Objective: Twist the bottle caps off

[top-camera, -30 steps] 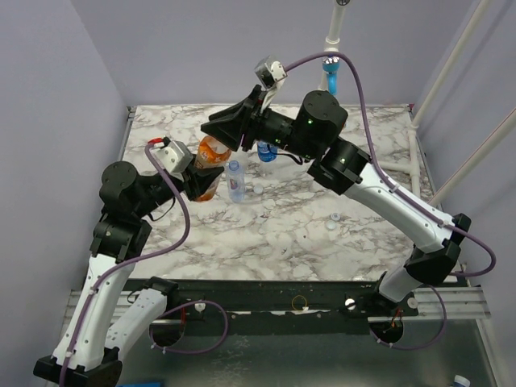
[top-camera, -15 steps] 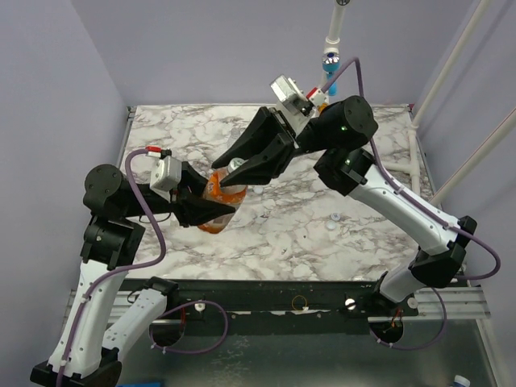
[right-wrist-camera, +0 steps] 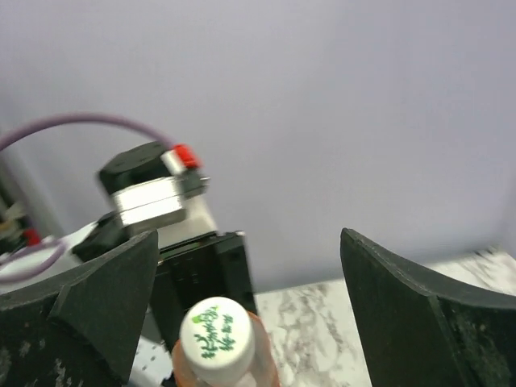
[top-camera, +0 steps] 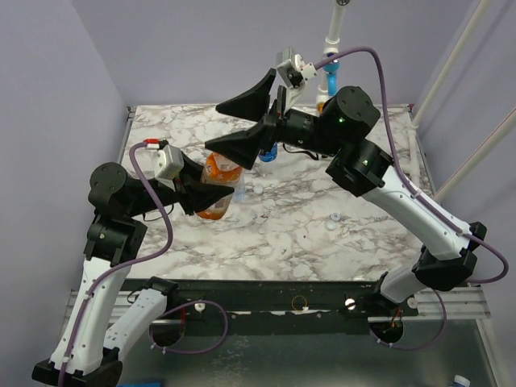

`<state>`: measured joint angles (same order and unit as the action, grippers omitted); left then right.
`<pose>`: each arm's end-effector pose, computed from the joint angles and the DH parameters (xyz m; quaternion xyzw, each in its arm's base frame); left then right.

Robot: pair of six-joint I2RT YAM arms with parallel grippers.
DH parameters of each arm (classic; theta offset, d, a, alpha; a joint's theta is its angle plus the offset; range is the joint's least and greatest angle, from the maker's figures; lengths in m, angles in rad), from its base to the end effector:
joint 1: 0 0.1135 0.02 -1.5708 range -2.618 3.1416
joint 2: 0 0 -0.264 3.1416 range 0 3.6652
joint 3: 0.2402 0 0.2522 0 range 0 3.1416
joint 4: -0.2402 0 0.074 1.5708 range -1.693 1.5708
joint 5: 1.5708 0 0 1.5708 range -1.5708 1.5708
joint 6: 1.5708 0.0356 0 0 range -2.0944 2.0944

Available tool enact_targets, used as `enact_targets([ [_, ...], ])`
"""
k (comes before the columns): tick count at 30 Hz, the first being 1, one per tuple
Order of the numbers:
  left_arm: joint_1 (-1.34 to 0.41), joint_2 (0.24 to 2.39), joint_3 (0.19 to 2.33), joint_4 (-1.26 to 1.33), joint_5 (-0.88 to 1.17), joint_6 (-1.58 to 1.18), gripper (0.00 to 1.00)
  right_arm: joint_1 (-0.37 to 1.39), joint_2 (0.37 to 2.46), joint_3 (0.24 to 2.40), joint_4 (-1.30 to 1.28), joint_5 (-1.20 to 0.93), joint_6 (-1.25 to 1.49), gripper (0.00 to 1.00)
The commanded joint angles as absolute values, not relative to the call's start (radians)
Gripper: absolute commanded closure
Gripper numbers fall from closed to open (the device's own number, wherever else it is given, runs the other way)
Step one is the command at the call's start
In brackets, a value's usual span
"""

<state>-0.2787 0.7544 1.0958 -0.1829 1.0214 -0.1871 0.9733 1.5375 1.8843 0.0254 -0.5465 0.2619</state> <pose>0.1164 -0.0649 0.4475 0.3974 0.5485 -0.4618 0.5727 0.1639 0.2737 0.5550 -0.3980 0.4315 0.5845 0.5601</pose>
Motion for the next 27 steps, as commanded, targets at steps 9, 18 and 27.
enact_targets([
  [9, -0.275, 0.731, 1.024, -0.186, 0.545, 0.079, 0.9, 0.992, 1.643, 2.071, -0.286, -0.036, 0.265, 0.11],
  [18, -0.275, 0.751, 1.02, -0.192, 0.506, 0.092, 0.9, 0.999, 1.675, 2.069, -0.257, -0.058, 0.295, 0.26],
  [27, -0.275, 0.75, 1.015, -0.192, 0.515, 0.088, 0.91, 0.999, 1.638, 2.002, -0.178, -0.06, 0.301, 0.77],
])
